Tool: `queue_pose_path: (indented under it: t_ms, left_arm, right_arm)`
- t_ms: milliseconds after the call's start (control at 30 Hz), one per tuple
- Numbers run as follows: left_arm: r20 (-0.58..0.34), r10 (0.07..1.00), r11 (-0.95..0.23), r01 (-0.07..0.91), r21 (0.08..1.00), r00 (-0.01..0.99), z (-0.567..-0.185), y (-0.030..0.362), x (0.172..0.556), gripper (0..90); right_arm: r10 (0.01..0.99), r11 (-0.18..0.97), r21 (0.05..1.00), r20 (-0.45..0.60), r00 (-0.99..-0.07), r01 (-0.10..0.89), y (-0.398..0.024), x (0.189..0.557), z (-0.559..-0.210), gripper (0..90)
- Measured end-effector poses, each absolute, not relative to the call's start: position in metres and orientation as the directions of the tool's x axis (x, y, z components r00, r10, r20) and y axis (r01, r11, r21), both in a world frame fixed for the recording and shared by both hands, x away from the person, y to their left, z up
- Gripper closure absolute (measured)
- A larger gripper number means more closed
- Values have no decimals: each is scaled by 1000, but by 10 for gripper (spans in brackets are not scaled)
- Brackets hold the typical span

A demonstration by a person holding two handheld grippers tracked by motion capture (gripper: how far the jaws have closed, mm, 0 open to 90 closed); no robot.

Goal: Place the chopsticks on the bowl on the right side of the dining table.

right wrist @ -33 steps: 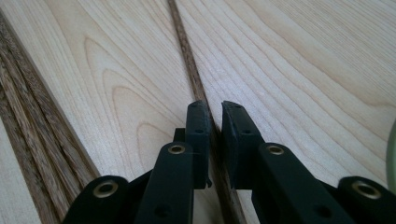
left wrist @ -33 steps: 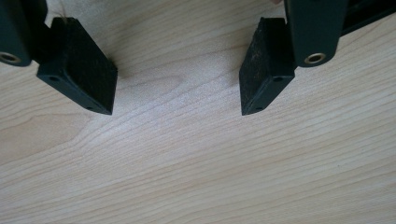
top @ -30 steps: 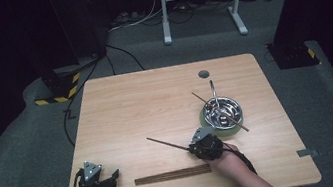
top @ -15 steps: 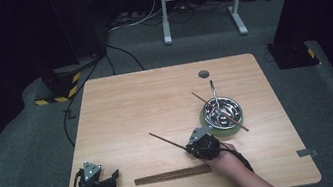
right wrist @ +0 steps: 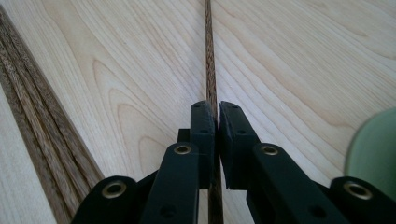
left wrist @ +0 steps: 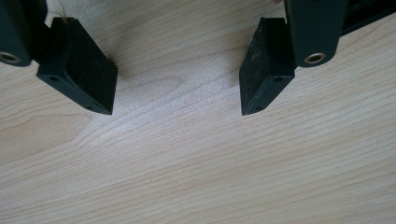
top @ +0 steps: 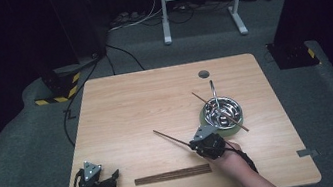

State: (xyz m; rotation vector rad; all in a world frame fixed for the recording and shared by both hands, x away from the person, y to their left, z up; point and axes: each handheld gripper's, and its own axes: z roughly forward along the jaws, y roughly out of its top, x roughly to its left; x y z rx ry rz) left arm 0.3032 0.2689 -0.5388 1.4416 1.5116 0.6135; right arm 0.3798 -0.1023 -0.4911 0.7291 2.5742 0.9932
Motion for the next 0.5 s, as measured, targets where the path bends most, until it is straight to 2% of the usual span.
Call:
queue_pose_path:
  t_ms: [500]
  left_arm:
    - [-280,953,193,486,852,112,-539,269,304,278]
  right_arm:
    - [647,547,754,-106,-755,363,-162,372,-463,842]
